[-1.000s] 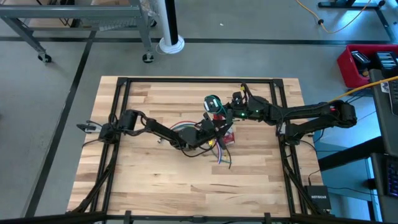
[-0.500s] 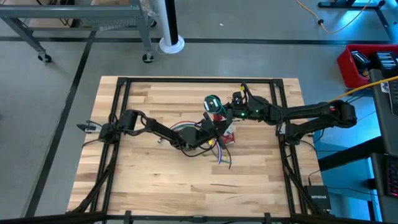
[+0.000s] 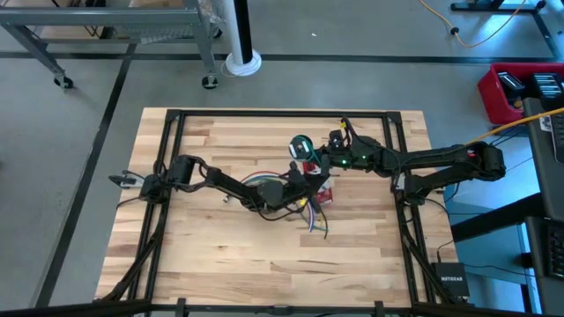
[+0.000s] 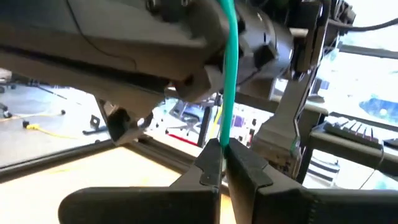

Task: Coil cords
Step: Coil the green wire into the spool

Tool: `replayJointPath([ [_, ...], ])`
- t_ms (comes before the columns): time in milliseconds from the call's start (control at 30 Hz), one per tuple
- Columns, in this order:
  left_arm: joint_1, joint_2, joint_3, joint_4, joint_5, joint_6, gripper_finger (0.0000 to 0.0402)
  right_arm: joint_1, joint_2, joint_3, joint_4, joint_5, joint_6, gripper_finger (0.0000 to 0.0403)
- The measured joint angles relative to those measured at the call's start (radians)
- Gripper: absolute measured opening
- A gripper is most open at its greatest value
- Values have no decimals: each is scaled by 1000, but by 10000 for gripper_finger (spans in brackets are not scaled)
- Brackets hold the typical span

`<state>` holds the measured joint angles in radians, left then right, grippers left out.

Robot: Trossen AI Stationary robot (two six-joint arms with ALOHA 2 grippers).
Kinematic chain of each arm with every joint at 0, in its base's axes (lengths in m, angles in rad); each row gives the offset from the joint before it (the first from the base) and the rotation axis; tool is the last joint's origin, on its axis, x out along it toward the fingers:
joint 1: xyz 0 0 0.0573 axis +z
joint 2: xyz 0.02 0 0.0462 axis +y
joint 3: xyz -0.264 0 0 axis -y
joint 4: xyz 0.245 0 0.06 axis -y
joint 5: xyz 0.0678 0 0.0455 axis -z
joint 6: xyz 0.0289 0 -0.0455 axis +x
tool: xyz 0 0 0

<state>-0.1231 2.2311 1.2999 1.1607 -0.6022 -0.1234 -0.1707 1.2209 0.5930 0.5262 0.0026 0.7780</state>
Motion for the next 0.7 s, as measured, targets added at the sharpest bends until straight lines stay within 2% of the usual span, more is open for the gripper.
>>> replayJointPath([
  [367,1,-1,0,-61,0,-18,1,0,-2,-1,-2,-90,3,3],
  [567,-15,-1,0,-158,0,-78,0,0,-30,-1,0,-100,3,3],
  [700,-29,-1,0,-164,-28,-78,0,0,-53,-1,-7,-100,1,3],
])
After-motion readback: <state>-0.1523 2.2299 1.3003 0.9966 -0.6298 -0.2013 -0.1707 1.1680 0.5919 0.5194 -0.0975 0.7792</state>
